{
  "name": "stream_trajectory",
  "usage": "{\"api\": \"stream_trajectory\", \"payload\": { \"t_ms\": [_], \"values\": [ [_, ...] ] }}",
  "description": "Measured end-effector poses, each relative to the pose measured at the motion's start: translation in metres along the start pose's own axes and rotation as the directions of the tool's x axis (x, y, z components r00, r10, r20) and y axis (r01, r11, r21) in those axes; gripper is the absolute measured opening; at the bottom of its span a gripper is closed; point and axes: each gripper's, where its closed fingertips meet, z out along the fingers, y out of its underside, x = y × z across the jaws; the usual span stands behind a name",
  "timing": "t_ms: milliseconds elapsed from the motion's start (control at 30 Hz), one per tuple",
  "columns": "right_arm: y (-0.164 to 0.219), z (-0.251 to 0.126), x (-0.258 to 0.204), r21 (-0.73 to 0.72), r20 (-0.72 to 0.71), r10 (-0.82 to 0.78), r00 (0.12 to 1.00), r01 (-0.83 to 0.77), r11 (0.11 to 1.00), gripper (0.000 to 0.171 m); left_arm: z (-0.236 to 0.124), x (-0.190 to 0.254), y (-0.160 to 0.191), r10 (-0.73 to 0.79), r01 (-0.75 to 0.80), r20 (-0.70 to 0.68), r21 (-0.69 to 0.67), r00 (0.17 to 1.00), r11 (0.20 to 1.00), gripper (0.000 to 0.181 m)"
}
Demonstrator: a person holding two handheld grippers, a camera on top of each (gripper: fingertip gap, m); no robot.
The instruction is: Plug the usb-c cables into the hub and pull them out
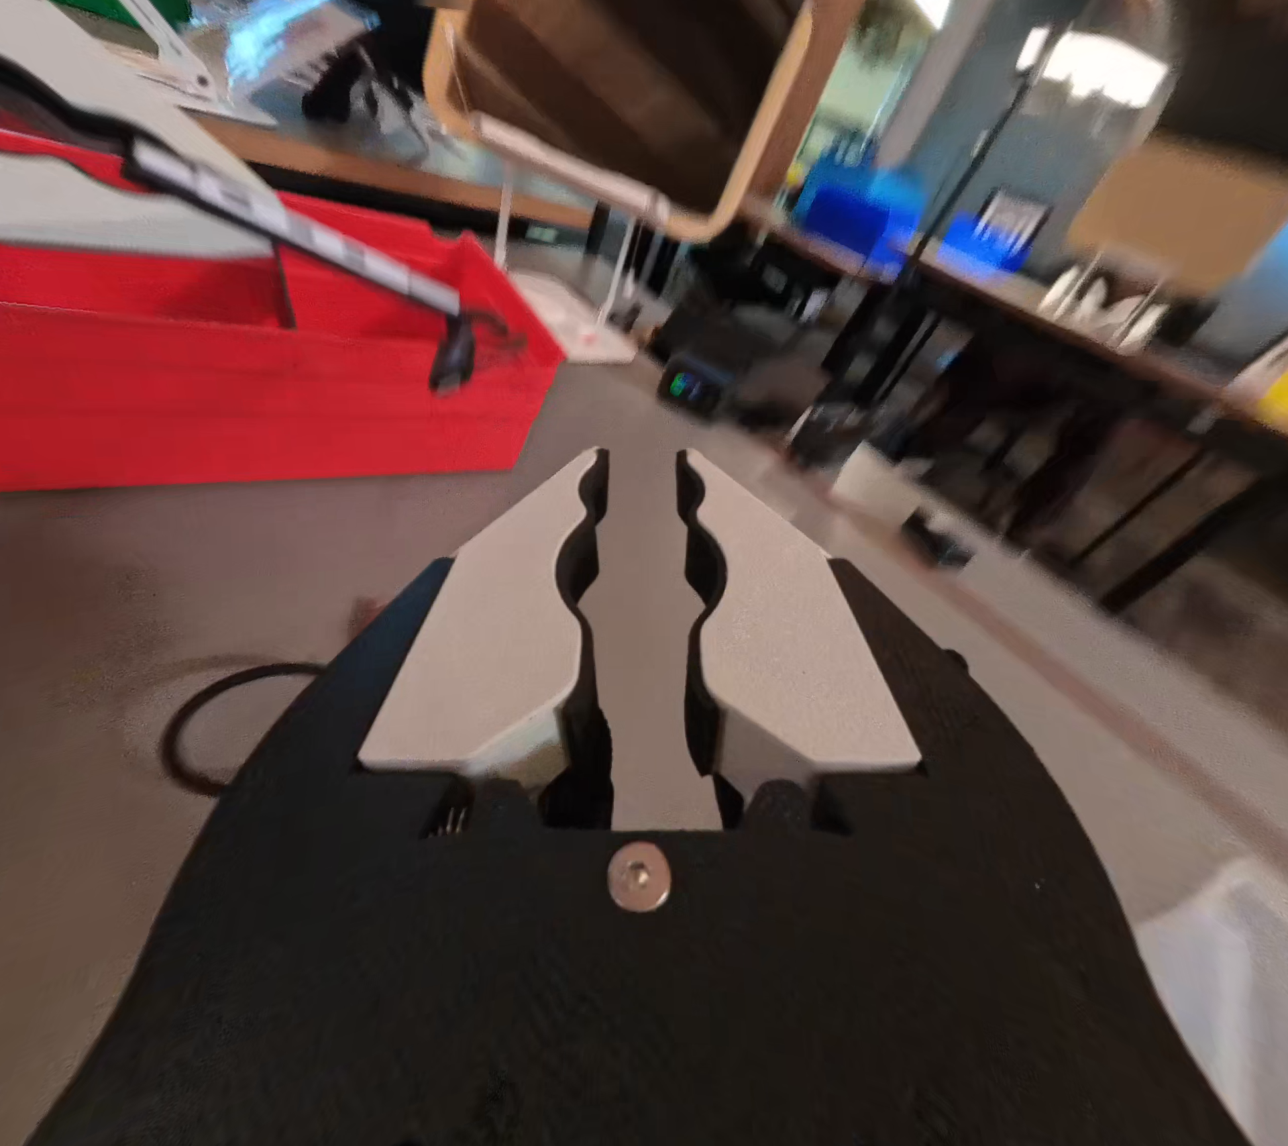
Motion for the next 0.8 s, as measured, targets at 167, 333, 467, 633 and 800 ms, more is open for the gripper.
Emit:
{"api": "stream_trajectory", "payload": {
  "t_ms": [167,333,467,633,800],
  "values": [
    [0.094,0.025,-0.052,-0.433,0.156,0.367,0.917,-0.27,0.86,0.016,0.002,-0.009,-0.001,0.008,-0.007,0.078,-0.01,0.997,1.0,0.008],
    [0.137,0.04,-0.086,-0.633,0.18,0.537,0.824,-0.321,0.704,0.019,0.005,0.003,-0.017,0.045,-0.048,0.062,0.045,0.997,0.998,0.008],
    [0.142,0.051,-0.093,-0.664,0.159,0.624,0.765,-0.385,0.641,0.02,0.006,0.007,-0.021,0.057,-0.06,0.054,0.061,0.997,0.996,0.008],
    [0.147,0.056,-0.085,-0.665,0.143,0.556,0.819,-0.336,0.666,0.004,0.008,0.014,-0.02,0.059,-0.061,0.028,0.065,0.998,0.996,0.008],
    [0.136,0.025,-0.075,-0.636,0.225,0.426,0.876,-0.199,0.746,0.001,0.019,0.037,-0.033,0.034,-0.032,-0.024,0.064,0.999,0.997,0.008]
  ]
}}
